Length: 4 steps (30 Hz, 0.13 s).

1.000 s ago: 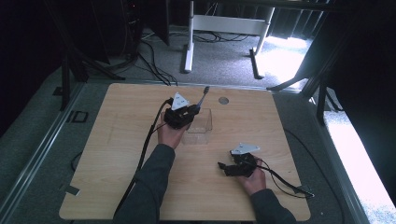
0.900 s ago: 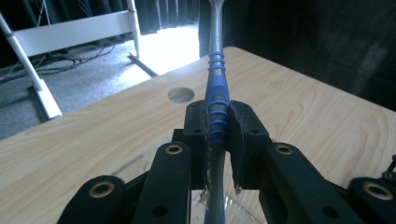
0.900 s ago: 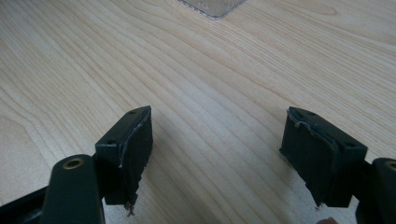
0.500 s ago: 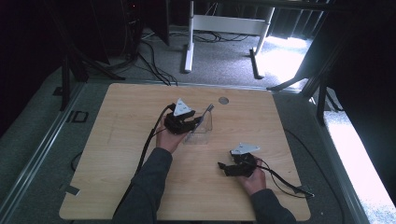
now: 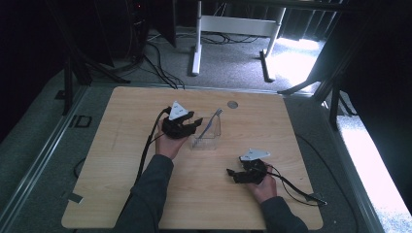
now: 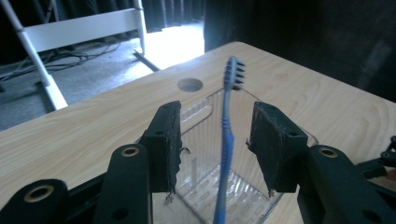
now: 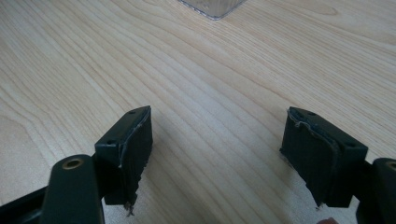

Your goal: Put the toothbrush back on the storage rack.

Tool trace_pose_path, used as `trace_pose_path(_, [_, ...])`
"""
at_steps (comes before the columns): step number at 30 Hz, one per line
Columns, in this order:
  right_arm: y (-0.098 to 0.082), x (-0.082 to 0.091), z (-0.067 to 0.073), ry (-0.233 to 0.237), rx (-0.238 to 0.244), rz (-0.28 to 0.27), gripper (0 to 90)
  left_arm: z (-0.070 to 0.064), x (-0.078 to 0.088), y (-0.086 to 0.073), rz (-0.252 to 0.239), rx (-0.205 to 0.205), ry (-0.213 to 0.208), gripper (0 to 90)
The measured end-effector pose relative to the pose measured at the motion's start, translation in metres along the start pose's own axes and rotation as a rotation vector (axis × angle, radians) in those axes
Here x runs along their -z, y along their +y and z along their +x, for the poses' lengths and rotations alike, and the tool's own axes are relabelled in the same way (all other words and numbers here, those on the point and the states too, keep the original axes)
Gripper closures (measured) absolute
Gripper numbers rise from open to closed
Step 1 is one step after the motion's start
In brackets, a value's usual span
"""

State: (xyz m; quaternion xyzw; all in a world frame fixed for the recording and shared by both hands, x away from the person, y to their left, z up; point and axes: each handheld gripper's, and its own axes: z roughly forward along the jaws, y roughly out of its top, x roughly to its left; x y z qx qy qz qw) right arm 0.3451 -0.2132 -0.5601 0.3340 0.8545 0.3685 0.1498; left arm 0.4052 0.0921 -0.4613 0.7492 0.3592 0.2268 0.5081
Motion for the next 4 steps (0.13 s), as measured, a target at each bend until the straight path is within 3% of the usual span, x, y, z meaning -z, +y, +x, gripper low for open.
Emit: trace_pose_path(4, [0.0,0.0,0.0,0.0,0.0,0.0,24.1,0.0043,0.0058,-0.0061,-0.013,0.017,0.026,53.3])
